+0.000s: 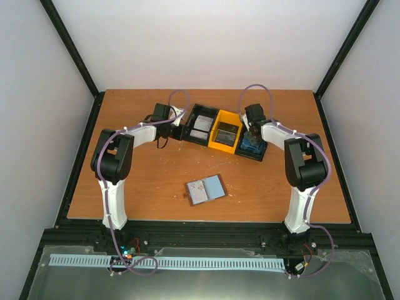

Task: Put the credit cards into the card holder
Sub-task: Pick up the credit card from the storage box.

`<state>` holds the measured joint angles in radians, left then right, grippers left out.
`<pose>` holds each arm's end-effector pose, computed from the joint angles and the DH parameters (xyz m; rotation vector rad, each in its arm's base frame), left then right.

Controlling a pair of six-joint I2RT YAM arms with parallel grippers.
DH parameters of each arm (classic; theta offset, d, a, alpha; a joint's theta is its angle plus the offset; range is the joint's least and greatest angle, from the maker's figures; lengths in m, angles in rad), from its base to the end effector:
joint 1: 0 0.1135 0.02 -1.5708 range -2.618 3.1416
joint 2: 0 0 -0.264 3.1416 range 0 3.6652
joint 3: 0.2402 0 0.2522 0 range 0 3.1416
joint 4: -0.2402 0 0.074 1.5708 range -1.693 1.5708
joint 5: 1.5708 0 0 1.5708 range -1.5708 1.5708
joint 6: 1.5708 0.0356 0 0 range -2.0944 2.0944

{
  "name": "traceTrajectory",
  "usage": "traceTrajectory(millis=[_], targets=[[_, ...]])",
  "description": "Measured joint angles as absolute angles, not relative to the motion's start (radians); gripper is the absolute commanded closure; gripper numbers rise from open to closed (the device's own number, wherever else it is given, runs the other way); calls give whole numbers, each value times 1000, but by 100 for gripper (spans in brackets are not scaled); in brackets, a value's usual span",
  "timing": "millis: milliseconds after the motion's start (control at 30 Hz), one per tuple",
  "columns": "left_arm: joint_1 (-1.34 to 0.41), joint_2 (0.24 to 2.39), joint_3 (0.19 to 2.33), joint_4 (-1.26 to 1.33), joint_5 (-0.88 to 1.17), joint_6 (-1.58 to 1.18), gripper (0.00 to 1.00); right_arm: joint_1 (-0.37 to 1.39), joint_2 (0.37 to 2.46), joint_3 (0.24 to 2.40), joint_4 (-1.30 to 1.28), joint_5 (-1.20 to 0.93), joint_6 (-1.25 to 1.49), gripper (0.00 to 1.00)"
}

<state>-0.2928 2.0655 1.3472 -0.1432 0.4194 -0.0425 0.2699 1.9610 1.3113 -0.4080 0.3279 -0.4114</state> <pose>0.4158 -0.1405 0.1490 0.4937 2.3890 -0.6606 0.3930 0.0968 0.1634 -0.7663 2.5015 -0.4798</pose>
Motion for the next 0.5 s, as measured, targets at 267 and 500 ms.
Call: traceTrajectory(millis=[267,500], targets=[[-293,2065,1343,-132,419,-35,82,269,1976,1353,-332,360,-452,78],[-293,2065,1342,-130,419,-34,82,268,2031,1385,-318,345,-499,71]])
